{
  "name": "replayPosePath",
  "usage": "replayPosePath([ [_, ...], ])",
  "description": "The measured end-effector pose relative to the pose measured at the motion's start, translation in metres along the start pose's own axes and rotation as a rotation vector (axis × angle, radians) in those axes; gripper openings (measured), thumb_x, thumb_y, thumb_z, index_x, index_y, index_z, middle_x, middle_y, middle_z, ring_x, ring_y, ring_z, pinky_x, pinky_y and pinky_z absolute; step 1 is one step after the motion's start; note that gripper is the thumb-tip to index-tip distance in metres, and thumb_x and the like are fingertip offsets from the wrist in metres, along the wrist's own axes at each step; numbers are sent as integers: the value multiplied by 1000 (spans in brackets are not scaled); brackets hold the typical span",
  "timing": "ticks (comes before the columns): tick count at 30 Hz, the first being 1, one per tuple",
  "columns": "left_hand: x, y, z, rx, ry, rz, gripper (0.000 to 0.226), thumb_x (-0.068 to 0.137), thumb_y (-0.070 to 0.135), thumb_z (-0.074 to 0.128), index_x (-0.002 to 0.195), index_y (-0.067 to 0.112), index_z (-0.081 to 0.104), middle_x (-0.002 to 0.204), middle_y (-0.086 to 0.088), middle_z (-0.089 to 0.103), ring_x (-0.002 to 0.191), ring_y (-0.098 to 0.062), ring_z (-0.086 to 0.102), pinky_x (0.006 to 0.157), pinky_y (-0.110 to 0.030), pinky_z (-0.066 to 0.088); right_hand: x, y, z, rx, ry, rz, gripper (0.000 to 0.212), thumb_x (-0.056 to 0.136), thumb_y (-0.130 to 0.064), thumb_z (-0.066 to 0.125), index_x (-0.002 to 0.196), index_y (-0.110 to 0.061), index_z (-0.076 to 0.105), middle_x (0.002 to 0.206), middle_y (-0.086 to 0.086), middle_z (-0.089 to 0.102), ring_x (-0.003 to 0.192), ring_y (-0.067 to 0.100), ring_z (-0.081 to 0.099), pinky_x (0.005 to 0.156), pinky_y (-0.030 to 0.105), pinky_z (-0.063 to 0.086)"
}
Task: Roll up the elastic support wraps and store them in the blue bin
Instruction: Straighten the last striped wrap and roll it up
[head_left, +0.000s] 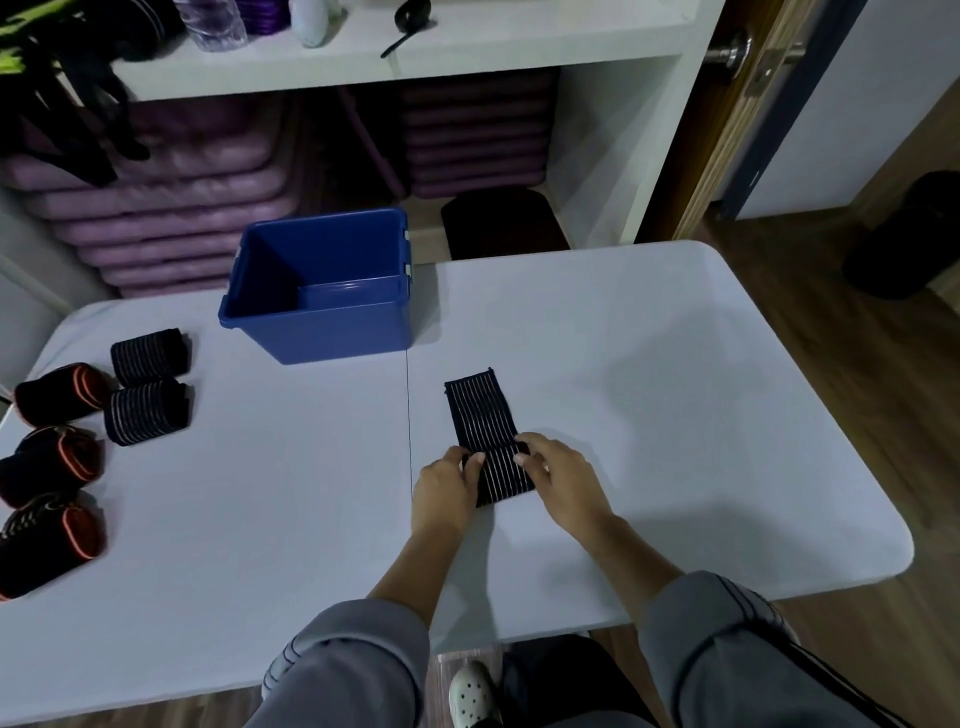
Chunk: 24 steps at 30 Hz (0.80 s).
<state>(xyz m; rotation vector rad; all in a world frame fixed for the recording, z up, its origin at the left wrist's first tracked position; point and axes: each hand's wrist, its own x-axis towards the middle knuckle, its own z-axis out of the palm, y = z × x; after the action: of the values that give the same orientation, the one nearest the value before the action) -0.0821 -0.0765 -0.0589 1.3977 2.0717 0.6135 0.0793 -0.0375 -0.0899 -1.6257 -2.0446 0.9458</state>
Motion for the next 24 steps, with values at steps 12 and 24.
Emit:
replayPosePath([
  [12,-12,-29,5,288,-127,387,78,75,40,70,140,11,38,138,-8,38,122,-25,43,98,-35,45,1,15,-15,-137,-269,-300,71,73,-17,61,141,-23,39,151,-6,26,133,7,35,102,24,40],
  [24,13,-16,-5,-98,-13,-59,30,94,33,48,108,8,54,102,-12,58,93,-28,56,77,-38,48,34,-18,-5,-40,-217,-43,32,93,-37,47,120,-19,48,96,-5,60,93,19,59,80,40,50],
])
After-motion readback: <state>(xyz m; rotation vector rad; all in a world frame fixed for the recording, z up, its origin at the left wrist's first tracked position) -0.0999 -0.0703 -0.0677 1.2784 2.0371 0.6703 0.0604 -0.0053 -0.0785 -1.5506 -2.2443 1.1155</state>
